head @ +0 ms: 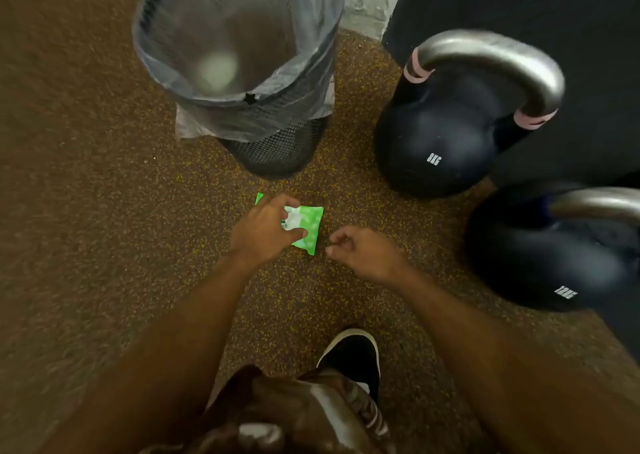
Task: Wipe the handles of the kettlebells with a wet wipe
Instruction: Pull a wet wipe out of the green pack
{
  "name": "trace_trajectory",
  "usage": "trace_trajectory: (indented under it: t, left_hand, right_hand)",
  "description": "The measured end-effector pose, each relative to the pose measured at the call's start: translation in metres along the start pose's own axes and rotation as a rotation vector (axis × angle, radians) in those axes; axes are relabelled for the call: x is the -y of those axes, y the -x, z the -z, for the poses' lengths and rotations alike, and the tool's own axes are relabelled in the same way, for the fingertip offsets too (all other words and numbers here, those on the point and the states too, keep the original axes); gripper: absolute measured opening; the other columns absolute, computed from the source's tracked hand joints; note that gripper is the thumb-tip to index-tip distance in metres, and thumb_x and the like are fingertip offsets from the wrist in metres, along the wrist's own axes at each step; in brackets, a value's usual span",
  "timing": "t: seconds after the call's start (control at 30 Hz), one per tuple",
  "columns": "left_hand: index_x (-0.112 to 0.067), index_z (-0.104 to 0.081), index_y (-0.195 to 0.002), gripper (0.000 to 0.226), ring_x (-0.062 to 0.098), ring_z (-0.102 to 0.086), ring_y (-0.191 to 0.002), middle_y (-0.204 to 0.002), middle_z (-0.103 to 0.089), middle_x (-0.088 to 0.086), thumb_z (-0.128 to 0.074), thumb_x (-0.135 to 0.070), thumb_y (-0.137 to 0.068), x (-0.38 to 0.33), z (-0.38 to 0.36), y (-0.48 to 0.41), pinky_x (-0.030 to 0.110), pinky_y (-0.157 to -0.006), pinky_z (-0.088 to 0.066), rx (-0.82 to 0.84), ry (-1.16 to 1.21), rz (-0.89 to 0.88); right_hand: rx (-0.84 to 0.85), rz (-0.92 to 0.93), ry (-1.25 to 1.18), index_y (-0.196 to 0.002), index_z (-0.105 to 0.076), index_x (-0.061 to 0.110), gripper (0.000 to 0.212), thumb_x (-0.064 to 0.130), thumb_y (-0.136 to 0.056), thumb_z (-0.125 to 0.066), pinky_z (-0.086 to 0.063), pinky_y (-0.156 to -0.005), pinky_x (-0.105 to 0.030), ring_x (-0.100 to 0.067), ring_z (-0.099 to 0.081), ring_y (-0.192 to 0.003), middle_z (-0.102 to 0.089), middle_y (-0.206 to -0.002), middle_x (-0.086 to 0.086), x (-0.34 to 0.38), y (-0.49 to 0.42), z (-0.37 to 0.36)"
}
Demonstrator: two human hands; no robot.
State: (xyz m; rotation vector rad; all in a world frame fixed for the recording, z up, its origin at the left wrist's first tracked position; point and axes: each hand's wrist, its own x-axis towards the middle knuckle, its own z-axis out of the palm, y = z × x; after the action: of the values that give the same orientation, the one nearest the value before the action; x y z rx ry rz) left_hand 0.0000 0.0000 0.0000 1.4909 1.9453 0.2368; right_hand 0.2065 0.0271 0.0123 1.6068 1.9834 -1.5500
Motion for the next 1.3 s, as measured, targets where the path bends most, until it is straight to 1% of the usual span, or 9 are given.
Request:
trace_trajectory:
  t: [0.17,0.33,0.47,0.6,0.67,0.8,0.93,1.17,1.3]
  left_hand:
    - [-0.031,-0.057,-0.121,0.049,0.024,-0.061,-0.105,-0.117,-0.06,0.001,-0.079,-0.039,-0.078,0.011,-0.004,0.002,0.045,-0.087,-0.052,-0.041,-0.011,0.081]
    - [-0.032,-0.056,-0.121,0.046,0.026,-0.064,-0.105,-0.113,-0.068,-0.002,-0.075,-0.042,-0.081,0.014,-0.005,-0.001,0.043,-0.085,-0.053,-0.07,-0.033,0.131]
    - [-0.038,-0.067,-0.108,0.035,0.024,-0.069,-0.101,-0.104,-0.075,-0.006,-0.068,-0.051,-0.076,0.013,-0.007,-0.002,0.042,-0.086,-0.055,-0.114,0.03,0.262]
    - [-0.037,-0.071,-0.087,0.009,0.023,-0.069,-0.095,-0.098,-0.075,-0.004,-0.073,-0.041,-0.08,0.019,-0.005,-0.007,0.043,-0.083,-0.056,-0.095,0.147,0.334]
    - [-0.037,-0.066,-0.08,0.009,0.023,-0.069,-0.092,-0.093,-0.074,-0.003,-0.074,-0.036,-0.082,0.023,-0.004,-0.009,0.041,-0.082,-0.056,-0.087,0.201,0.33]
    - [-0.026,-0.064,-0.087,0.005,0.022,-0.068,-0.081,-0.088,-0.072,0.002,-0.069,-0.026,-0.088,0.034,-0.003,-0.013,0.036,-0.071,-0.055,-0.098,0.333,0.338]
    - [-0.028,-0.053,-0.084,0.01,0.027,-0.07,-0.086,-0.094,-0.071,0.006,-0.061,-0.029,-0.091,0.049,-0.002,-0.012,0.053,-0.077,-0.059,-0.073,0.447,0.37]
    - [-0.026,-0.051,-0.093,0.007,0.027,-0.069,-0.094,-0.101,-0.068,0.003,-0.056,-0.027,-0.098,0.057,-0.002,-0.008,0.057,-0.081,-0.057,-0.044,0.524,0.349]
    - [-0.026,-0.051,-0.093,0.008,0.023,-0.069,-0.091,-0.098,-0.069,0.002,-0.055,-0.027,-0.1,0.055,-0.002,-0.011,0.055,-0.082,-0.057,-0.047,0.519,0.342]
  right_hand:
    - [-0.015,0.015,0.046,-0.13,-0.055,0.026,0.042,0.045,-0.093,-0.058,-0.051,-0.086,-0.035,-0.013,-0.063,-0.096,-0.066,-0.104,0.006,0.011,-0.01,-0.009]
    - [-0.07,0.042,0.037,-0.122,-0.06,0.026,0.035,0.043,-0.092,-0.06,-0.042,-0.071,-0.028,-0.012,-0.06,-0.082,-0.06,-0.075,0.014,0.019,-0.025,-0.018]
    - [-0.09,0.059,0.031,-0.121,-0.062,0.025,0.034,0.039,-0.091,-0.062,-0.046,-0.076,-0.029,-0.016,-0.064,-0.085,-0.07,-0.086,0.006,0.026,-0.032,-0.017]
    - [-0.085,0.069,0.046,-0.12,-0.061,0.028,0.033,0.041,-0.09,-0.062,-0.041,-0.071,-0.027,-0.019,-0.066,-0.09,-0.069,-0.086,0.005,0.03,-0.045,-0.019]
    - [-0.09,0.067,0.052,-0.122,-0.059,0.029,0.036,0.041,-0.088,-0.063,-0.045,-0.073,-0.029,-0.021,-0.066,-0.091,-0.071,-0.091,0.003,0.031,-0.052,-0.022]
    - [-0.131,0.062,0.101,-0.131,-0.051,0.036,0.047,0.037,-0.086,-0.066,-0.053,-0.084,-0.04,-0.024,-0.065,-0.096,-0.071,-0.101,0.002,0.031,-0.062,-0.032]
    - [-0.184,0.097,0.182,-0.137,-0.046,0.04,0.052,0.037,-0.088,-0.063,-0.052,-0.088,-0.04,-0.024,-0.064,-0.104,-0.07,-0.113,0.004,0.033,-0.067,-0.039]
    - [-0.295,0.028,0.258,-0.109,-0.064,0.033,0.02,0.042,-0.091,-0.057,-0.043,-0.075,-0.033,-0.03,-0.063,-0.104,-0.069,-0.114,-0.001,0.05,-0.079,-0.042]
    - [-0.354,0.099,0.293,-0.105,-0.062,0.027,0.024,0.045,-0.096,-0.05,-0.038,-0.07,-0.034,-0.03,-0.063,-0.101,-0.066,-0.113,-0.002,0.054,-0.076,-0.043]
